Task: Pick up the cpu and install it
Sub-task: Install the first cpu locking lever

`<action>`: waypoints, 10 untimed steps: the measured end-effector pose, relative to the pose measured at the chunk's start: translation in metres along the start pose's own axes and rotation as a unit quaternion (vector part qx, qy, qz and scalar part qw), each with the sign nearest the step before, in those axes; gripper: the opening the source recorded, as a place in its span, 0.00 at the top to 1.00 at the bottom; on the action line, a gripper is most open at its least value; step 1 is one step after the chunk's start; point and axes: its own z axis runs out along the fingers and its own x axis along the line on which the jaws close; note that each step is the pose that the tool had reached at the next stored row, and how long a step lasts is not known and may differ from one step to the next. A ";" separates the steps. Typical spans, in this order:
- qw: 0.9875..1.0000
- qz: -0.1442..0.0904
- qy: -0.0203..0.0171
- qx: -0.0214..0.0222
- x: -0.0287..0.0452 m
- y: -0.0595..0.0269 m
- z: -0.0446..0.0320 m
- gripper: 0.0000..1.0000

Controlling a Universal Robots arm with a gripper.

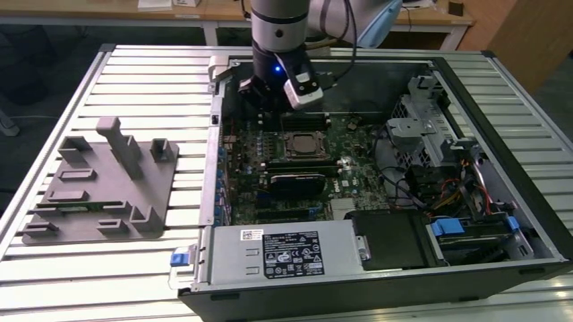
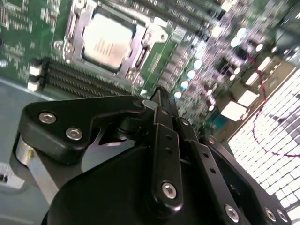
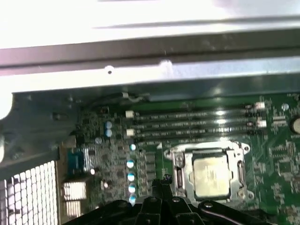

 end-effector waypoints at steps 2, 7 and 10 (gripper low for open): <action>1.000 0.000 0.001 -0.015 0.0010 -0.0001 0.0000 0.89; 0.999 0.000 0.003 -0.046 0.0035 -0.0003 0.0000 0.89; 0.998 0.000 0.004 -0.061 0.0045 -0.0003 0.0000 0.89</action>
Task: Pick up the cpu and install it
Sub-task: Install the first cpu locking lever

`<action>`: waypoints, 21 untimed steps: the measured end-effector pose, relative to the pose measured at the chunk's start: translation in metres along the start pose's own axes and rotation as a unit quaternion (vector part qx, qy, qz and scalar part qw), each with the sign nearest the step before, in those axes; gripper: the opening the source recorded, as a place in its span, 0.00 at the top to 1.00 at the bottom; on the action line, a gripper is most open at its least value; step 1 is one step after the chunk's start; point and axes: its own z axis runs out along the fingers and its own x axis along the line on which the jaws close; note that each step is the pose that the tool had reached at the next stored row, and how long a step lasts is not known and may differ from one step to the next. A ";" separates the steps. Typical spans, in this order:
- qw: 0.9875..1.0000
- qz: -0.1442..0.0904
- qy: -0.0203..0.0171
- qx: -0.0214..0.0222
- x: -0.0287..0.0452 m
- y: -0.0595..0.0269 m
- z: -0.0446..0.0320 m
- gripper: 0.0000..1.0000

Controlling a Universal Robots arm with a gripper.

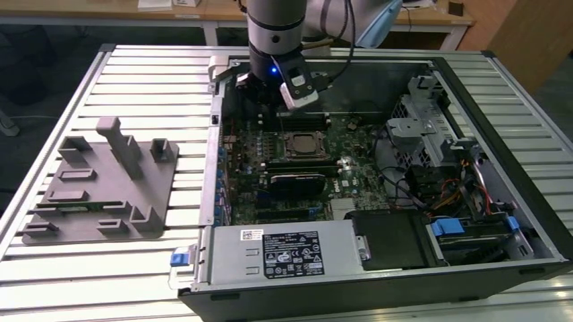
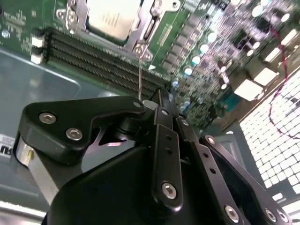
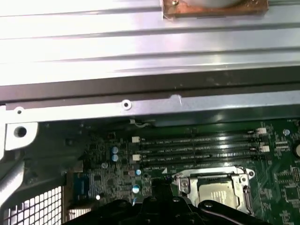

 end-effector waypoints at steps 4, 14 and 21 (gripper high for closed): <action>1.000 0.000 0.001 -0.015 0.0005 -0.0001 0.0001 0.89; 1.000 0.000 0.001 -0.021 -0.0026 0.0002 0.0002 0.89; 1.000 0.000 0.002 -0.021 -0.0159 0.0010 0.0003 0.89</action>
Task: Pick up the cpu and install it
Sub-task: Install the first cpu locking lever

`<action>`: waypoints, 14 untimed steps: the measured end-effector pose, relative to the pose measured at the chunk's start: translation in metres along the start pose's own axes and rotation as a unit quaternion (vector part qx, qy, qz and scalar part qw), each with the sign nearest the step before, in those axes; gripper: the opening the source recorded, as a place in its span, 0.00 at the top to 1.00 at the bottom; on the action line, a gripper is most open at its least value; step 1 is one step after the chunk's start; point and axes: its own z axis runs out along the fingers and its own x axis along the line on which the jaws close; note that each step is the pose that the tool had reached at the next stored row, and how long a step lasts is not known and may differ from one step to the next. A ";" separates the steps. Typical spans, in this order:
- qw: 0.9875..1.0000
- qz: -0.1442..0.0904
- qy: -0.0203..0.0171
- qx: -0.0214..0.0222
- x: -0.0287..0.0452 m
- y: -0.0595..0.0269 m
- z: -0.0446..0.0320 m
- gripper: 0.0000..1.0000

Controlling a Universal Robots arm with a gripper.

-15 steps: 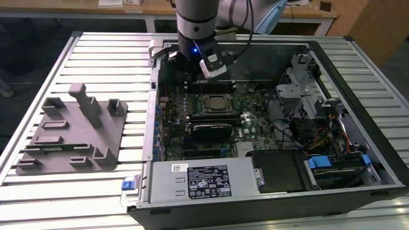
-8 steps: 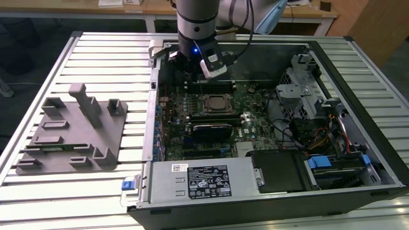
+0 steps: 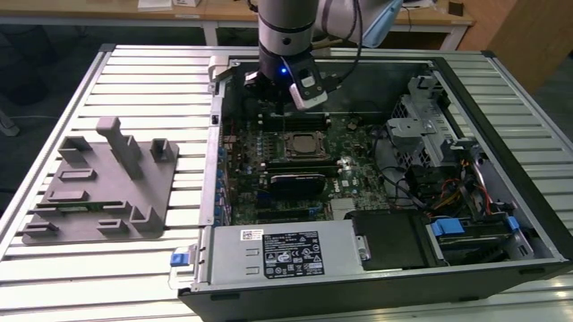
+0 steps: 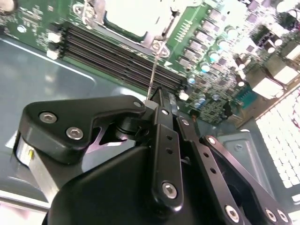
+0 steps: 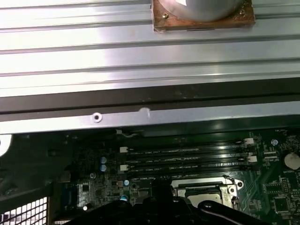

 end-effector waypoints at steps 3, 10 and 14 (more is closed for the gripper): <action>1.000 0.000 0.000 0.000 -0.0073 0.0005 0.0001 0.89; 1.000 0.000 0.000 0.000 -0.0206 0.0013 0.0002 0.89; 1.000 0.000 0.000 0.000 -0.0207 0.0014 0.0002 0.89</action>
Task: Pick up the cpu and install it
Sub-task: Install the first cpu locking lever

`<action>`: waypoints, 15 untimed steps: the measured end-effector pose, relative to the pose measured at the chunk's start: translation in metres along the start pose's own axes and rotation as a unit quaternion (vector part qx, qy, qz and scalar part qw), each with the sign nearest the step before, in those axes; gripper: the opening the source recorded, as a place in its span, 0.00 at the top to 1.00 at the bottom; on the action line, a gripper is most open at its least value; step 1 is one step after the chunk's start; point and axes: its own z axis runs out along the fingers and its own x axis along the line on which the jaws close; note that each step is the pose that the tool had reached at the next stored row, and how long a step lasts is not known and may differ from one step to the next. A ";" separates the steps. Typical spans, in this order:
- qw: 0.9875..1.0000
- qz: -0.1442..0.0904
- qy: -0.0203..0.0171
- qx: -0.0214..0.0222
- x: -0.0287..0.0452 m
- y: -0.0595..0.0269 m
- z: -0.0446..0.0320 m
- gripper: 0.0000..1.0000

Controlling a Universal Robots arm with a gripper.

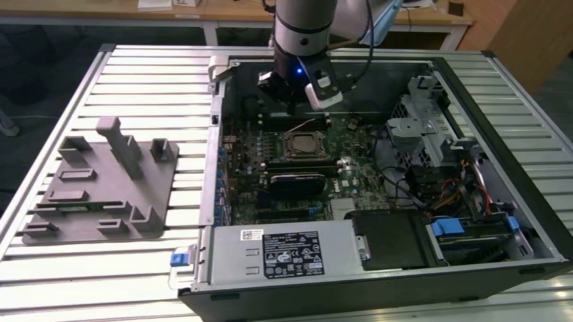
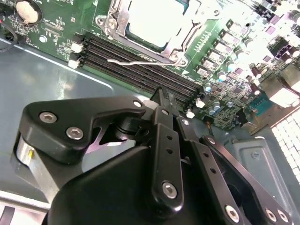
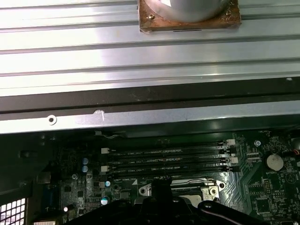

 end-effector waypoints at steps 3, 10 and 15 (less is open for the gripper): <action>1.000 0.000 0.000 0.000 0.0000 0.0000 0.0000 0.89; 1.000 0.000 0.000 -0.001 -0.0008 -0.0021 0.0056 0.89; 1.000 0.000 -0.002 -0.003 -0.0029 -0.0042 0.0113 0.89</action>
